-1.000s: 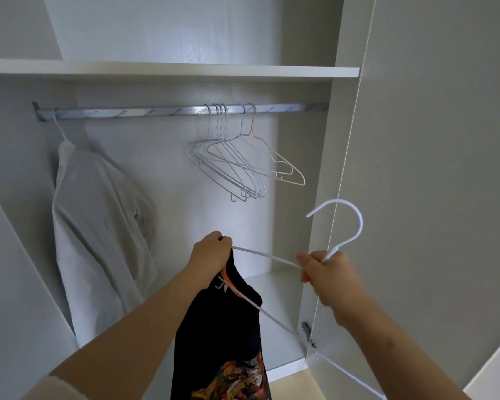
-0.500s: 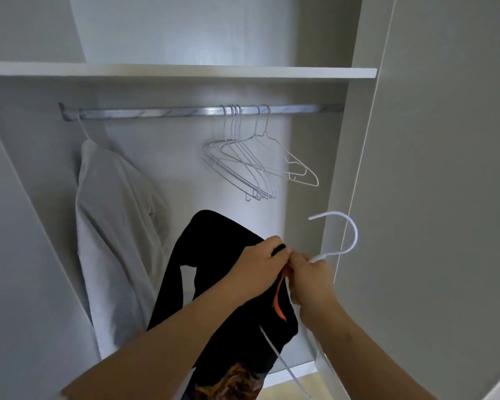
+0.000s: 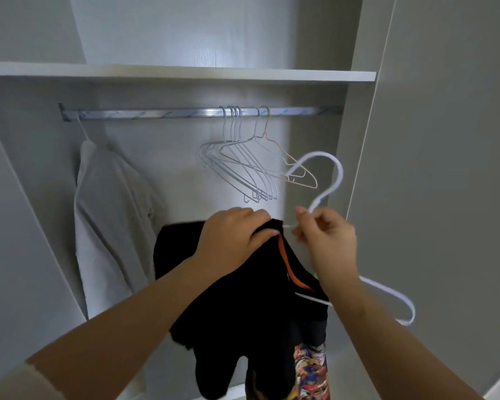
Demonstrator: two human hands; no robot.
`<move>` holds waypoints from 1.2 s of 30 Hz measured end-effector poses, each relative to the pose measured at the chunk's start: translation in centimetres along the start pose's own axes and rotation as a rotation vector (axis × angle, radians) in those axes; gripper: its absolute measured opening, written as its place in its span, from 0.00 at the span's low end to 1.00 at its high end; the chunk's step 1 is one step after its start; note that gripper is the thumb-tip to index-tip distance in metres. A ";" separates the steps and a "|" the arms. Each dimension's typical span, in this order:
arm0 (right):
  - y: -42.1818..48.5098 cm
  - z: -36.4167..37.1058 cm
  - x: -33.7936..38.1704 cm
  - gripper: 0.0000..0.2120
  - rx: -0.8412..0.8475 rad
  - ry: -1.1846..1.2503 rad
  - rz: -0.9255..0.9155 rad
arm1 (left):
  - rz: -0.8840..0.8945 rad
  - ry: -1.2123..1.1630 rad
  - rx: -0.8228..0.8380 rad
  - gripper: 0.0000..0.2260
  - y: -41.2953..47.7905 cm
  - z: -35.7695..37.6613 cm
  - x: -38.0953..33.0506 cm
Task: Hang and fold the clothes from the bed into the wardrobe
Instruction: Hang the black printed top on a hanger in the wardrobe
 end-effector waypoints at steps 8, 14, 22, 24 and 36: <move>-2.9 -0.7 -3.3 0.09 0.287 -0.428 -0.124 | -0.342 -0.224 -0.018 0.11 0.6 0.0 -0.2; -3.0 -2.2 -3.0 0.08 0.509 -0.428 -0.009 | -0.400 -0.266 -0.023 0.10 0.7 0.0 1.1; -3.6 -2.9 -4.3 0.11 0.882 -0.339 0.159 | -0.496 -0.216 0.001 0.12 -0.1 0.7 5.0; -3.6 -3.7 -5.4 0.15 0.926 -0.417 0.213 | -0.573 -0.224 -0.029 0.11 -0.2 0.4 7.1; 1.0 -5.7 -5.3 0.09 0.715 -0.942 -0.274 | -0.297 -0.080 0.023 0.03 -4.3 -3.9 12.7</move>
Point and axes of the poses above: each hand's wrist, its own y-axis towards the middle knuckle, its own z-axis out of the palm, x = y × z, the point moved 1 cm from there along y, towards the middle knuckle, and after that the axes turned 15 degrees about y, right-handed, at the moved point
